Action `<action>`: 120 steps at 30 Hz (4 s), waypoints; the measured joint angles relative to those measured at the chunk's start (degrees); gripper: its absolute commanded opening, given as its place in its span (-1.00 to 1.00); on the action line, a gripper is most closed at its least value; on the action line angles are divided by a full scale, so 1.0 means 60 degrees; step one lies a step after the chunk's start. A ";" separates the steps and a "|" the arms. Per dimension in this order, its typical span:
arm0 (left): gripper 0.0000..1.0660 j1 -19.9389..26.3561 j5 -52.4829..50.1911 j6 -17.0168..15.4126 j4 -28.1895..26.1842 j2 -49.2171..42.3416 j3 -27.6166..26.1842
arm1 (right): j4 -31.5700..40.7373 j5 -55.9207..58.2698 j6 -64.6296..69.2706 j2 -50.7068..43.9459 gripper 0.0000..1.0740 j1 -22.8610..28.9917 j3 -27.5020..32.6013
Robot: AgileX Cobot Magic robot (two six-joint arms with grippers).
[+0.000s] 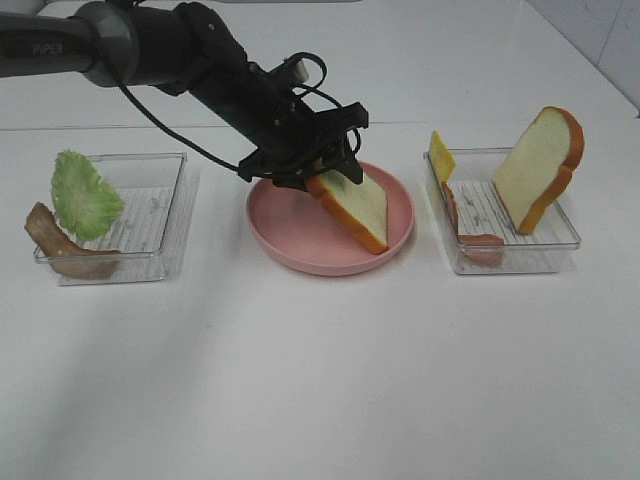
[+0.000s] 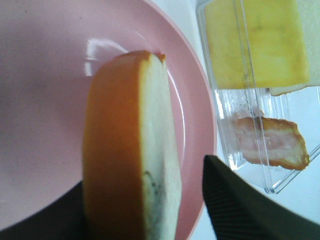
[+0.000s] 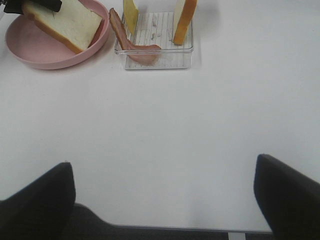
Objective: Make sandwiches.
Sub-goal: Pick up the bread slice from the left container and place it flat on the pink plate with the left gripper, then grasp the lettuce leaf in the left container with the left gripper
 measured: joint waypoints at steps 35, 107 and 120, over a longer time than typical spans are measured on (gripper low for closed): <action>0.72 0.0000 0.4307 -0.2626 0.5987 -0.0229 -0.3696 | 0.0000 0.0000 0.0000 0.0000 0.75 0.0000 0.0000; 0.70 0.3839 0.4383 -0.0688 0.6790 -0.0583 -0.0802 | 0.0000 0.0000 0.0000 0.0000 0.75 0.0000 0.0000; -0.57 0.3839 0.4383 -0.0688 0.6790 -0.0449 -0.0802 | 0.0000 0.0000 0.0000 0.0000 0.75 0.0000 0.0000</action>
